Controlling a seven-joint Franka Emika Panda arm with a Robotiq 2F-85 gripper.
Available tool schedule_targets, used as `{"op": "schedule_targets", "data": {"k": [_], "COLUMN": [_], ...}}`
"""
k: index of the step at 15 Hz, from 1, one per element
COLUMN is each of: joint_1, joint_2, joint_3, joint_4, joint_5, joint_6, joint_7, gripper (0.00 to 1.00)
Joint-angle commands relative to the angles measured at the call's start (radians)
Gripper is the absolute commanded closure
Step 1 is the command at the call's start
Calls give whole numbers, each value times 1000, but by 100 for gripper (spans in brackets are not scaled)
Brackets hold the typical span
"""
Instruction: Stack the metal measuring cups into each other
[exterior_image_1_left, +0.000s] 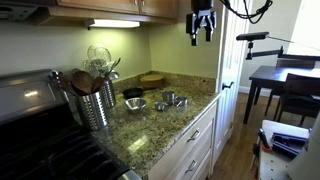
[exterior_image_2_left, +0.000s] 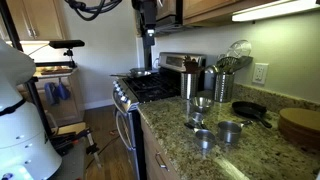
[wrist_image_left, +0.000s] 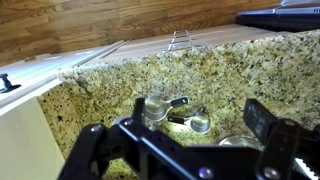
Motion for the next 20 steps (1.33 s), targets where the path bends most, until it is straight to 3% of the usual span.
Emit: {"op": "schedule_targets", "data": {"k": [1,13,20], "joint_1": [13,7,-13], "joint_2": [1,76,209], "joint_3": [-10,-9,-16], "joint_4": [3,14,-9], "joint_5": [-5,5,-12], "joint_6": [-4,27,190], "joint_7": [4,50,174], "gripper": [0,0,0]}}
